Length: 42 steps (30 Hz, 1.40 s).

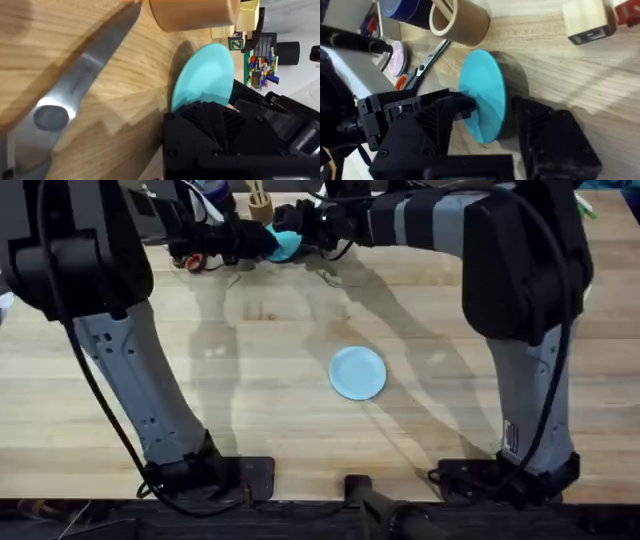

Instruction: Pick up the plates from the table one by one and place each into a slot on the dish rack.

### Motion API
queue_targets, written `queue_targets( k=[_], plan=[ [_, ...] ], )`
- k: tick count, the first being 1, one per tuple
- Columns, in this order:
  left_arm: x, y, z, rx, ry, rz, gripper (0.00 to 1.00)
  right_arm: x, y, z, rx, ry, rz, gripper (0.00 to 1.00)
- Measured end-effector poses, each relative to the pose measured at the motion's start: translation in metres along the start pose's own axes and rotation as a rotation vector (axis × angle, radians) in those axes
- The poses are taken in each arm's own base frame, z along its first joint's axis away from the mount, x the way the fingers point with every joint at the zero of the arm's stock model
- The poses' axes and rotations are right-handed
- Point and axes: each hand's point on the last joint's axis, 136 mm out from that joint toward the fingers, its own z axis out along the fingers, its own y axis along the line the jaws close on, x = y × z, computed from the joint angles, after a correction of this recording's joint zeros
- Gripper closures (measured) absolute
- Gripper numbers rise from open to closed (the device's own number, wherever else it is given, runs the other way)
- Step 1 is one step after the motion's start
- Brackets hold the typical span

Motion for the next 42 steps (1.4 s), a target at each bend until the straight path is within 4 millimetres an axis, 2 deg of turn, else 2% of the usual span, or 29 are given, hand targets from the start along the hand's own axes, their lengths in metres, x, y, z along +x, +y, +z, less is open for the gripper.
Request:
queue_targets(
  k=[7, 10, 12, 22, 32, 38, 42],
  plan=[
    [0.000, 0.000, 0.000, 0.000, 0.000, 0.000, 0.962, 0.001, -0.003, 0.000, 0.012, 0.003, 0.018, 0.650],
    [0.000, 0.000, -0.001, 0.001, 0.000, -0.001, 0.963, 0.000, -0.010, -0.001, 0.036, 0.001, 0.034, 0.917],
    [0.000, 0.000, -0.001, 0.001, -0.001, -0.001, 0.962, -0.002, -0.010, -0.001, 0.031, -0.001, 0.039, 0.963],
    [0.000, 0.000, -0.001, 0.003, -0.001, 0.000, 0.961, -0.002, -0.009, -0.001, 0.030, -0.003, 0.037, 0.973],
    [0.000, 0.000, -0.001, 0.000, 0.002, 0.027, 0.961, 0.001, -0.011, -0.004, 0.045, 0.019, -0.068, 0.973],
    [0.005, -0.007, -0.005, -0.030, 0.015, 0.030, 0.961, 0.006, 0.002, -0.029, 0.087, 0.072, -0.163, 0.972],
    [0.009, -0.006, -0.012, -0.125, 0.018, 0.042, 0.961, -0.003, 0.011, -0.054, 0.108, 0.080, -0.194, 0.972]
  ],
)
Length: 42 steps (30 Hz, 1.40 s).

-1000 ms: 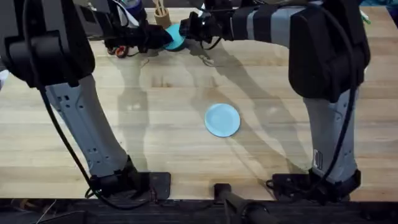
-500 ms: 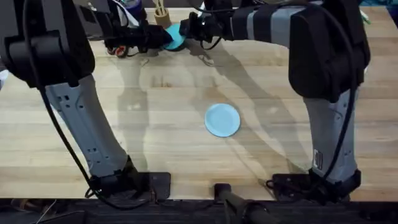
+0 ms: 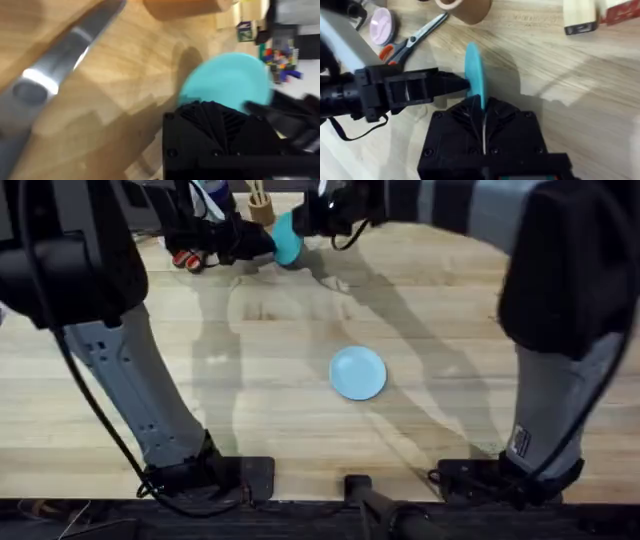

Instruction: Pick up the plates from the table one by one and place each into a slot on the dish rack.

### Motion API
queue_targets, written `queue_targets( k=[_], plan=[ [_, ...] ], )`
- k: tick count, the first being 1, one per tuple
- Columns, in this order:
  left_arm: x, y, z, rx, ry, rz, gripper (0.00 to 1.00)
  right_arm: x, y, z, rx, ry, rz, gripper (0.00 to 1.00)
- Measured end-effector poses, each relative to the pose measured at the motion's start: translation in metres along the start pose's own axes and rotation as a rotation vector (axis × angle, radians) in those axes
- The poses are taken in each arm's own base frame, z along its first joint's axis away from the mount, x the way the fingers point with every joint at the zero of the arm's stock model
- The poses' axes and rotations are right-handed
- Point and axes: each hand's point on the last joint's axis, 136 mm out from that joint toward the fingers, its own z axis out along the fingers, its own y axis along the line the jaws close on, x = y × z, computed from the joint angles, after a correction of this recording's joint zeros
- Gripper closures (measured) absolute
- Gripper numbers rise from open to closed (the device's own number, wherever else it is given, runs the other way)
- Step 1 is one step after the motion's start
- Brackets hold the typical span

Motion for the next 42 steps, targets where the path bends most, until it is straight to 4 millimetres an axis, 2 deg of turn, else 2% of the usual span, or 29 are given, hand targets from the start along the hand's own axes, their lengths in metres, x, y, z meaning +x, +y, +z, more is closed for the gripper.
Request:
queue_targets(
  k=[4, 8, 13, 19, 28, 34, 42],
  plan=[
    [0.004, -0.012, -0.020, -0.074, 0.001, 0.025, 0.961, -0.016, 0.000, -0.036, 0.019, -0.013, -0.010, 0.972],
    [0.004, -0.042, -0.051, -0.133, -0.019, 0.098, 0.960, -0.030, 0.001, -0.078, 0.041, -0.025, -0.038, 0.972],
    [0.014, -0.082, -0.084, -0.228, -0.034, 0.220, 0.960, -0.035, 0.004, -0.124, 0.066, -0.023, -0.077, 0.972],
    [0.047, -0.137, -0.097, -0.319, 0.001, 0.395, 0.960, -0.028, -0.003, -0.175, 0.119, 0.014, -0.084, 0.972],
    [0.100, -0.193, -0.114, -0.418, 0.052, 0.600, 0.960, -0.008, -0.034, -0.257, 0.312, 0.058, -0.069, 0.972],
    [0.128, -0.212, -0.133, -0.475, 0.064, 0.678, 0.962, 0.010, -0.045, -0.309, 0.429, 0.072, -0.071, 0.973],
    [0.140, -0.215, -0.150, -0.527, 0.060, 0.705, 0.948, 0.040, -0.060, -0.359, 0.582, 0.114, -0.031, 0.973]
  ],
)
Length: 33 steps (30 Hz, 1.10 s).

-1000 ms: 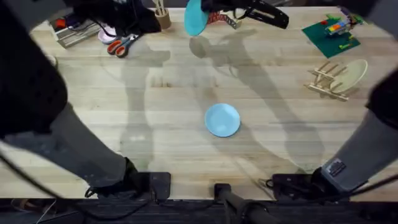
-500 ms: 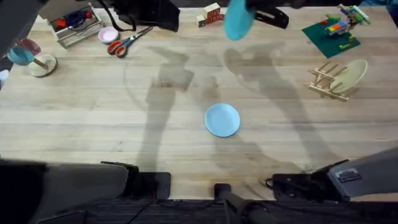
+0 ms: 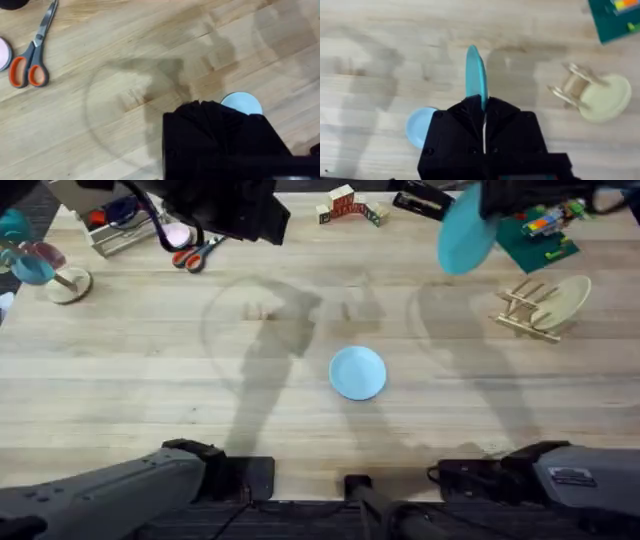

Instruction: Pick up the plates from the table one by one and place each into a slot on the dish rack.

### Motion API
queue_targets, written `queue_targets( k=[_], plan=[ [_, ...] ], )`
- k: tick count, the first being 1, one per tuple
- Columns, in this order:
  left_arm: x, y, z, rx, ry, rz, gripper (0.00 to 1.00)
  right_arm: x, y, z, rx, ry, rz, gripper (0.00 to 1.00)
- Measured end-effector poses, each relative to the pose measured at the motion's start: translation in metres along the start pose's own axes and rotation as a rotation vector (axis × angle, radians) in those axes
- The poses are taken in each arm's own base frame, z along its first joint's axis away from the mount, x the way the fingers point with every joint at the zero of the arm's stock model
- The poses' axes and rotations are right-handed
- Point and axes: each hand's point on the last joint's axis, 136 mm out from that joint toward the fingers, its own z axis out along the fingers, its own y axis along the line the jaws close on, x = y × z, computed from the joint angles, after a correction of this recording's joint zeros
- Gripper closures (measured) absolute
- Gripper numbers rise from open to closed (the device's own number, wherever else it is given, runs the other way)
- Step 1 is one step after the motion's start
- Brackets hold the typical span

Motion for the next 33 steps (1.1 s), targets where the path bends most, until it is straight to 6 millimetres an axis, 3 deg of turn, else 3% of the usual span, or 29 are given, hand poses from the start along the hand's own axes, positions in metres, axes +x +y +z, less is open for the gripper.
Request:
queue_targets(
  k=[2, 6, 7, 17, 33],
  plan=[
    [0.001, 0.001, 0.000, -0.007, 0.005, 0.003, 0.750, 0.009, -0.007, -0.004, 0.034, 0.032, 0.026, 0.972],
    [0.002, 0.002, 0.000, -0.010, 0.007, 0.002, 0.110, 0.017, -0.017, -0.015, 0.077, 0.057, 0.082, 0.973],
    [0.002, 0.002, 0.000, -0.010, 0.007, 0.001, 0.035, 0.018, -0.019, -0.019, 0.089, 0.056, 0.099, 0.973],
    [0.004, 0.002, 0.000, -0.013, 0.016, 0.001, 0.006, 0.021, -0.051, -0.056, 0.213, 0.012, 0.266, 0.973],
    [0.004, 0.002, 0.000, -0.013, 0.016, 0.001, 0.006, 0.022, -0.118, -0.074, 0.351, -0.048, 0.483, 0.973]
  ],
)
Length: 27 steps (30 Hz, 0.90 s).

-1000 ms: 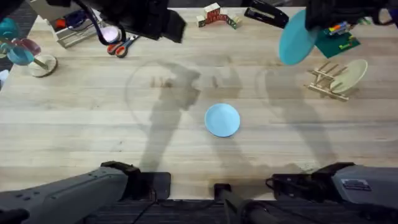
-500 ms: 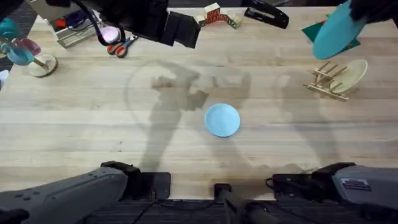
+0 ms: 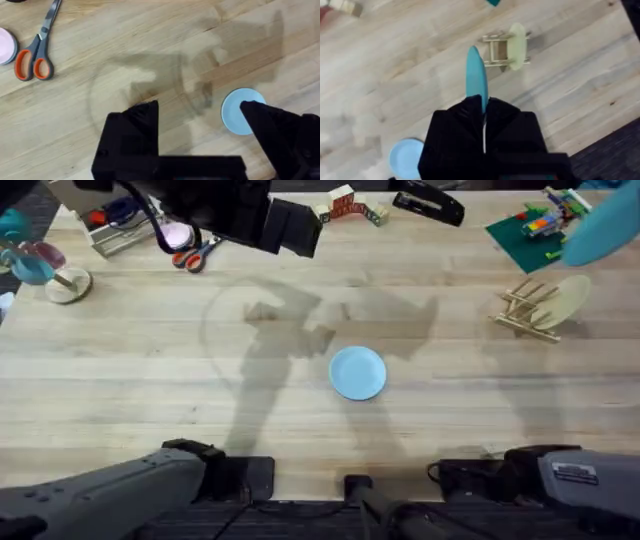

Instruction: Pick up the plates from the table one by one and place each into a slot on the dish rack.

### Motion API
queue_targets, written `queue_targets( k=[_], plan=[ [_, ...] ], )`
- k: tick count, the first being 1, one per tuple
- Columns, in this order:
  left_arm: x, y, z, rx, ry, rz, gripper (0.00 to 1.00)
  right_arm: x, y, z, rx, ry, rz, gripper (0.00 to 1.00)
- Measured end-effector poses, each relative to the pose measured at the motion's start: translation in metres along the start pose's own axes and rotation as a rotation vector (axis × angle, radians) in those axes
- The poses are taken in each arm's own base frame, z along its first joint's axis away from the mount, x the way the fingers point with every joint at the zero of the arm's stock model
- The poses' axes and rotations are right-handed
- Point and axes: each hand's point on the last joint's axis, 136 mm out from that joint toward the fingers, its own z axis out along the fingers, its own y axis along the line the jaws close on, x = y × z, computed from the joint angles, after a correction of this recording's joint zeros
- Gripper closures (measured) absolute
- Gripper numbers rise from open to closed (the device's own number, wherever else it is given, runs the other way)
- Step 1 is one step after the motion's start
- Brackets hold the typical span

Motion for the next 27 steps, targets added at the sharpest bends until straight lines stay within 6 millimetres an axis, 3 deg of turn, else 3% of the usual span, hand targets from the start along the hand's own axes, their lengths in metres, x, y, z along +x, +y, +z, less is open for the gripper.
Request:
queue_targets(
  k=[4, 12, 20, 27],
  plan=[
    [0.000, 0.000, 0.000, 0.000, 0.000, 0.000, 0.006, -0.002, -0.028, -0.009, 0.026, -0.034, 0.067, 0.973],
    [0.000, 0.000, 0.000, 0.000, 0.000, 0.000, 0.007, 0.024, -0.080, -0.012, 0.112, -0.026, 0.139, 0.973],
    [0.000, 0.000, 0.000, 0.000, 0.000, 0.000, 0.006, 0.044, -0.094, 0.014, 0.188, 0.083, 0.106, 0.973],
    [0.000, 0.000, 0.000, 0.000, 0.000, 0.000, 0.007, 0.045, -0.094, 0.017, 0.188, 0.099, 0.023, 0.973]
  ],
)
